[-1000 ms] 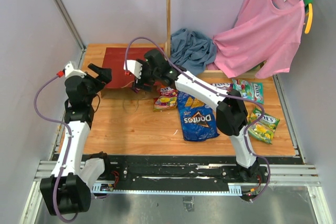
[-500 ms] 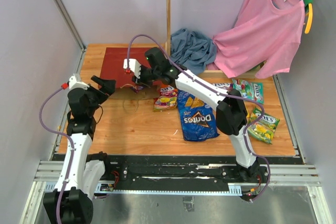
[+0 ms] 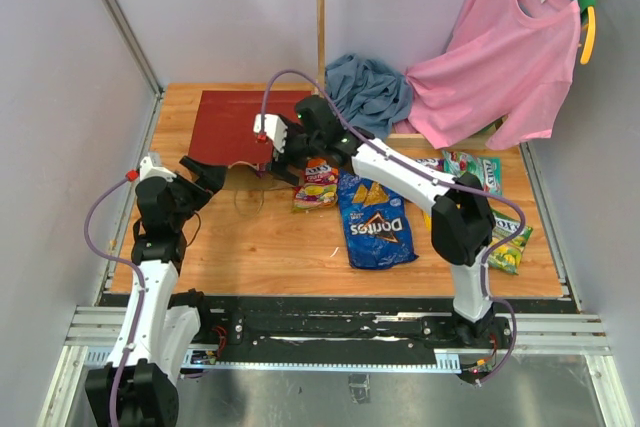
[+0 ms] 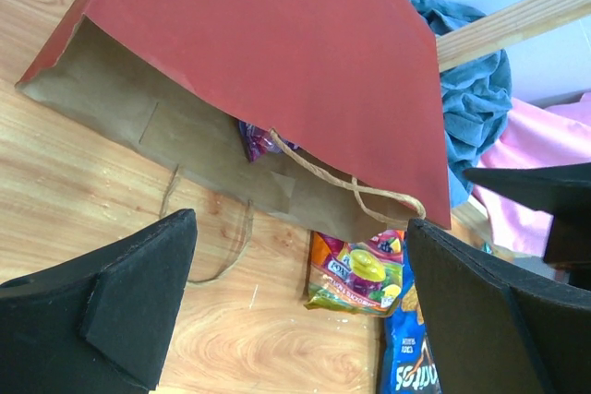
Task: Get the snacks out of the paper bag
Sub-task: Adjust the paper bag at the center of the board.
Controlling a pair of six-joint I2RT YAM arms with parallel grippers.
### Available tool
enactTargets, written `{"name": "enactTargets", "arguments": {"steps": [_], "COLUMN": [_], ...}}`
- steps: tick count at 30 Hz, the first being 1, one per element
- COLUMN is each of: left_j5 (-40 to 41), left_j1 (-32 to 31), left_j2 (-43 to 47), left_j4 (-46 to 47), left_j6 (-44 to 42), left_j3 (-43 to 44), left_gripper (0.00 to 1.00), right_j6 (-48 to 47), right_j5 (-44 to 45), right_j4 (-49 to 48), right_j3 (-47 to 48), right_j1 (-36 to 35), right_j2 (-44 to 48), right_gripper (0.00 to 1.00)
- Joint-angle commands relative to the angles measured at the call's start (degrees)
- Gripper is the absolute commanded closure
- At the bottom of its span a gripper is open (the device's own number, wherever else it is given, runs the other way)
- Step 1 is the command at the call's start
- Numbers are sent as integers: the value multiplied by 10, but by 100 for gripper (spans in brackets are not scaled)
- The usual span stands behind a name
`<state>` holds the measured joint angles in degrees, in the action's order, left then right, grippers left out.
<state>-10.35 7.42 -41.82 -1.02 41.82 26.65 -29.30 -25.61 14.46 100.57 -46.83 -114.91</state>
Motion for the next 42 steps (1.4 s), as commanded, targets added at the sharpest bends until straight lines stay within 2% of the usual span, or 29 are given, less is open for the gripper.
{"name": "enactTargets", "arguments": {"steps": [1,11,19,26,31,35,42], "left_j5": [-8,-11,-4,-5,-48,-77,-118], "left_j1": [2,2,2,1,1,0,0], "left_j2": [6,10,9,10,14,20,38], "left_j4": [-2,-11,-15,-24,0,15,52], "left_j6": [1,-2,-11,-13,-10,0,11], "left_j3": [16,23,26,32,16,-6,-49], "left_gripper": [0,0,0,0,0,0,0], "right_j6": [13,21,28,26,21,19,28], "right_j5": [-11,-32,-50,-48,-45,-40,11], "right_j4": [-37,-20,3,25,41,43,2], "right_j3": [-3,90,153,205,224,222,215], "right_j1": [0,-30,-45,-49,-49,-49,-29], "right_j2": [39,-47,-96,-128,-142,-141,-114], "right_gripper": [11,17,25,40,65,98,99]}}
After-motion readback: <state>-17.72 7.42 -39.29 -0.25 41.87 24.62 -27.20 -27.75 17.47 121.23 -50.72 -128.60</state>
